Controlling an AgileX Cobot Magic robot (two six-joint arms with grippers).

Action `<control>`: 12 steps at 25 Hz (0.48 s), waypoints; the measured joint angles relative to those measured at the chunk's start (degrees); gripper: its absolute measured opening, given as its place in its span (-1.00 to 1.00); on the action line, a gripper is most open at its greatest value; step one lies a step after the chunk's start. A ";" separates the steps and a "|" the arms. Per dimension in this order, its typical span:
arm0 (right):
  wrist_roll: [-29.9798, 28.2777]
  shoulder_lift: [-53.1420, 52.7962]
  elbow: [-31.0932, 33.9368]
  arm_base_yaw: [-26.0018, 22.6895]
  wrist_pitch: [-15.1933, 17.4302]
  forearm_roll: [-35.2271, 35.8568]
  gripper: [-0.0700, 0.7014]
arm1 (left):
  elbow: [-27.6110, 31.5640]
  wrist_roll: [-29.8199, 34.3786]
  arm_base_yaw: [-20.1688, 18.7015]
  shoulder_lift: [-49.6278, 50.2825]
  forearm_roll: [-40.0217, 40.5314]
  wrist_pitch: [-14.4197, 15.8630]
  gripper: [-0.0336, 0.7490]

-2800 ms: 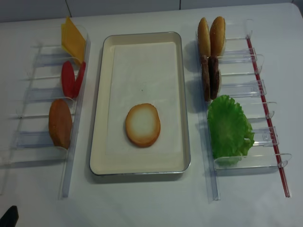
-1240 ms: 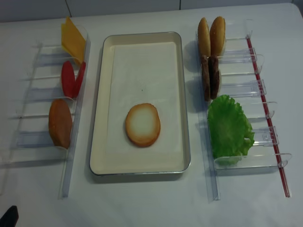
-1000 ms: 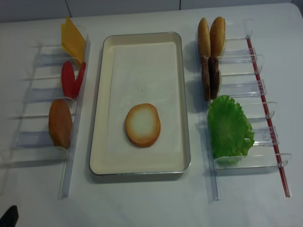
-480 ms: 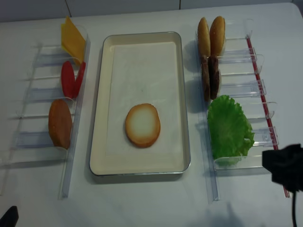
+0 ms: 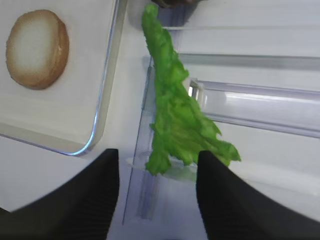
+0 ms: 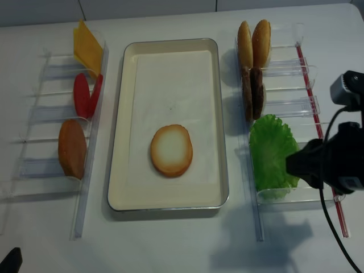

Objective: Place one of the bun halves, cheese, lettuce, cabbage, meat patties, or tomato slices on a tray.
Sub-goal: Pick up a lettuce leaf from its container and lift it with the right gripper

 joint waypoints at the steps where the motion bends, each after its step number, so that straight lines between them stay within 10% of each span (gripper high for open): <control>1: -1.58 0.90 0.00 0.00 -0.43 1.43 0.22 | 0.00 0.00 0.00 0.00 0.00 0.00 -0.10; 12: -8.12 8.55 0.00 0.00 -4.03 7.79 0.23 | 0.00 0.00 0.00 0.00 0.00 -0.10 -0.10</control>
